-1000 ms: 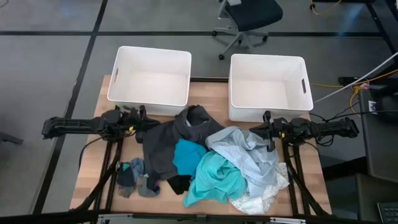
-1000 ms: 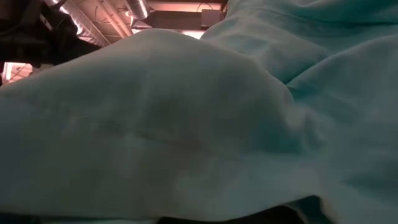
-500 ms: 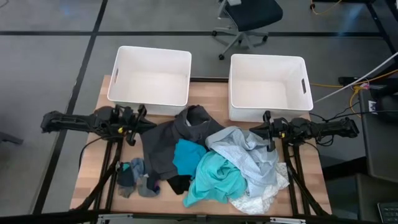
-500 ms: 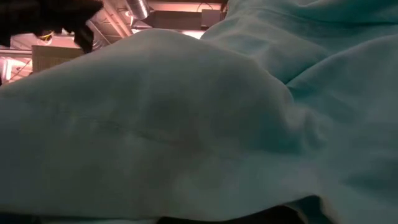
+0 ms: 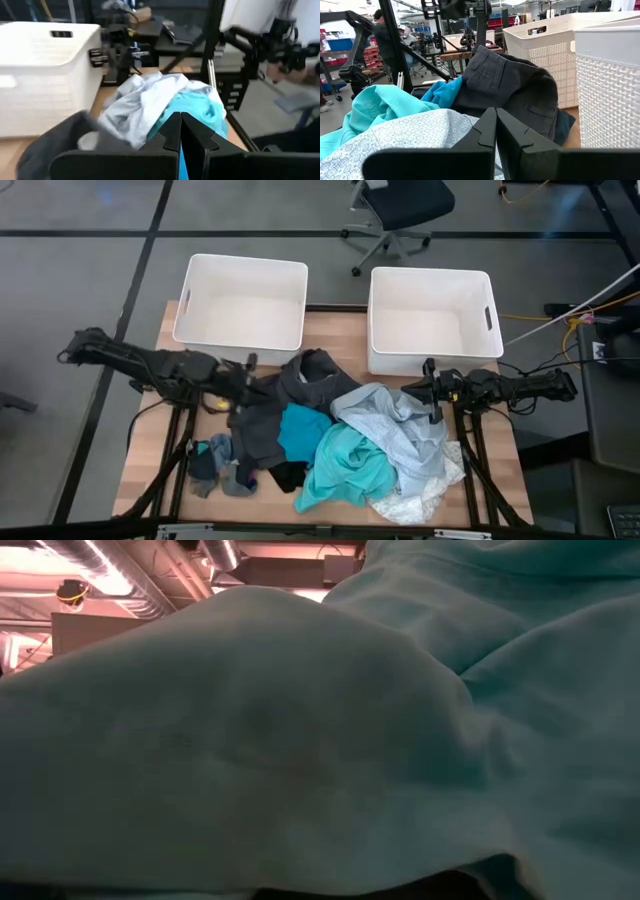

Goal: Sort clothes
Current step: Put the blue shorts into the left white laundry bin

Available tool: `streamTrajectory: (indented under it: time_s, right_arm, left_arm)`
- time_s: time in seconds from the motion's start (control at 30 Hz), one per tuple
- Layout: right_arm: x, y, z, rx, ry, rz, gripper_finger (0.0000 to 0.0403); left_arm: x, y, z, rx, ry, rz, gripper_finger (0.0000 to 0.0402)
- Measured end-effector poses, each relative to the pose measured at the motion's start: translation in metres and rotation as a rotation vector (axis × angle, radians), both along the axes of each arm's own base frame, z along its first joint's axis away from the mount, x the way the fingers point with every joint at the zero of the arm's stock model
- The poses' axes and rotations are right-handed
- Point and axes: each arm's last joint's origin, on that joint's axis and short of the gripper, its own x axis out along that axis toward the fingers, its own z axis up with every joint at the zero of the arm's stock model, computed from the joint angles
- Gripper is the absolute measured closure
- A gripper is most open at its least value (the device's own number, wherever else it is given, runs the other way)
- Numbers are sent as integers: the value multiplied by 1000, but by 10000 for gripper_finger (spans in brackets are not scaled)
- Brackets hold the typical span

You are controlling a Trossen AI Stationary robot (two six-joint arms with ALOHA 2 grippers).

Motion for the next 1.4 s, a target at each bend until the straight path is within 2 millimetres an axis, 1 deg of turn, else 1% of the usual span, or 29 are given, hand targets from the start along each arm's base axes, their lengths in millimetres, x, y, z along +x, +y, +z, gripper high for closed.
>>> streamTrajectory:
  time_s: [0.13,0.27,0.33,0.43,0.5,0.57,0.63,0.7,0.87,0.97,1.07,1.2,1.3,1.4]
  right_arm:
    - [0,0,0,-5,1,14,389]
    - [0,0,0,-7,0,16,389]
    - [0,0,0,-7,0,17,389]
    - [0,0,0,-8,0,17,389]
    - [0,1,0,-8,1,17,389]
    - [0,1,0,-8,1,17,389]
    - [0,1,0,-8,0,17,389]
    - [0,1,0,-8,0,17,389]
    - [0,1,0,-9,0,17,389]
    - [0,1,0,-9,0,17,389]
    - [0,1,0,-9,1,18,389]
    - [0,1,0,-10,4,18,389]
    - [0,1,0,-10,5,18,389]
    - [0,1,0,-11,6,18,389]
  left_arm:
    - [28,-19,9,115,55,-8,401]
    - [56,-38,11,254,117,27,401]
    - [67,-45,7,308,144,10,401]
    - [81,-50,-4,302,174,12,400]
    - [89,-51,-11,340,181,21,397]
    - [95,-48,-16,328,183,61,390]
    - [97,-43,-17,287,198,105,375]
    - [98,-40,-18,243,212,134,352]
    - [93,-37,-20,187,265,160,272]
    - [91,-35,-25,155,325,184,225]
    - [89,-33,-31,145,383,201,192]
    - [92,-32,-39,158,424,207,173]
    - [95,-33,-41,158,425,207,171]
    - [98,-36,-51,149,464,215,174]
